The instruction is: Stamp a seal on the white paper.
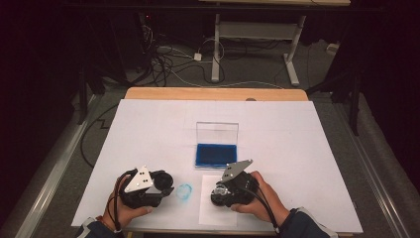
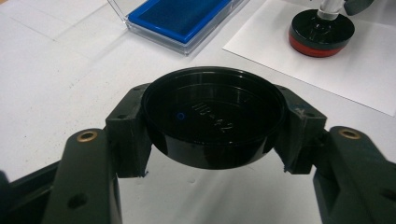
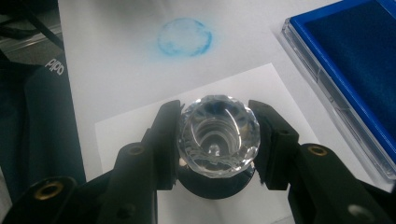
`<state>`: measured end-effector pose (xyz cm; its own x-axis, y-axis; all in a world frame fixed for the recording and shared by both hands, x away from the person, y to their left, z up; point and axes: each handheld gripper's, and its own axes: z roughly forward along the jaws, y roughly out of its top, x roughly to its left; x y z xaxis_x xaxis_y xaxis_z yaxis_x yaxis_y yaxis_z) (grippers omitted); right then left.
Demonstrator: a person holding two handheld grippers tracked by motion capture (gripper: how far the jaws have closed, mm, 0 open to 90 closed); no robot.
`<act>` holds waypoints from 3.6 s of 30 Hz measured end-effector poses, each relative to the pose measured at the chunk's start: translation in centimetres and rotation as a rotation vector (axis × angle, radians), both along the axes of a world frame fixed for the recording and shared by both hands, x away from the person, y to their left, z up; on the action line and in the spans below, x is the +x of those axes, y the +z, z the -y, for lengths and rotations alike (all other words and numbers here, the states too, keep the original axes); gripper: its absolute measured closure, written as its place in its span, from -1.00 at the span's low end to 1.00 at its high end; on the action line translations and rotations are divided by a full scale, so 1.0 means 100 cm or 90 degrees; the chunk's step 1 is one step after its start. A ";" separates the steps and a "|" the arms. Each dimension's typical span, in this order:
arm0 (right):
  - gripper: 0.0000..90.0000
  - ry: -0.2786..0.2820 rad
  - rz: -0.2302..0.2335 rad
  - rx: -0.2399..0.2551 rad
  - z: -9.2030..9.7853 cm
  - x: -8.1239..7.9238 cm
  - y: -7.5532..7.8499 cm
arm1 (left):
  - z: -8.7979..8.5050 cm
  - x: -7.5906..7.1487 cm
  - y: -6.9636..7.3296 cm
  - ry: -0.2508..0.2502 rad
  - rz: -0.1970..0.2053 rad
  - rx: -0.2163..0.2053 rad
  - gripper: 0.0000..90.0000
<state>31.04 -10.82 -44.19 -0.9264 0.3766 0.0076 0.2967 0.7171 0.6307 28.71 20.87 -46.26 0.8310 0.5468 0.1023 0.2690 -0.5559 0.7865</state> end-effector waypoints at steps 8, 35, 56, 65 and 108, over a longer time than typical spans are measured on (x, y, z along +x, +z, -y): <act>0.28 -0.002 0.007 0.002 0.000 -0.001 -0.001 | 0.000 0.000 0.000 0.000 0.001 0.000 -0.19; 0.28 0.005 0.005 0.010 0.002 -0.001 -0.002 | 0.001 -0.002 0.001 -0.003 0.001 -0.001 -0.19; 0.28 -0.006 0.048 0.061 0.014 -0.004 0.034 | 0.003 -0.004 0.002 -0.004 0.009 -0.012 -0.19; 0.28 -0.014 0.063 0.083 0.022 -0.005 0.046 | 0.002 -0.004 0.001 -0.003 0.008 -0.008 -0.19; 0.28 -0.043 0.092 0.125 0.043 0.003 0.068 | 0.018 0.004 -0.005 -0.034 -0.011 0.003 -0.19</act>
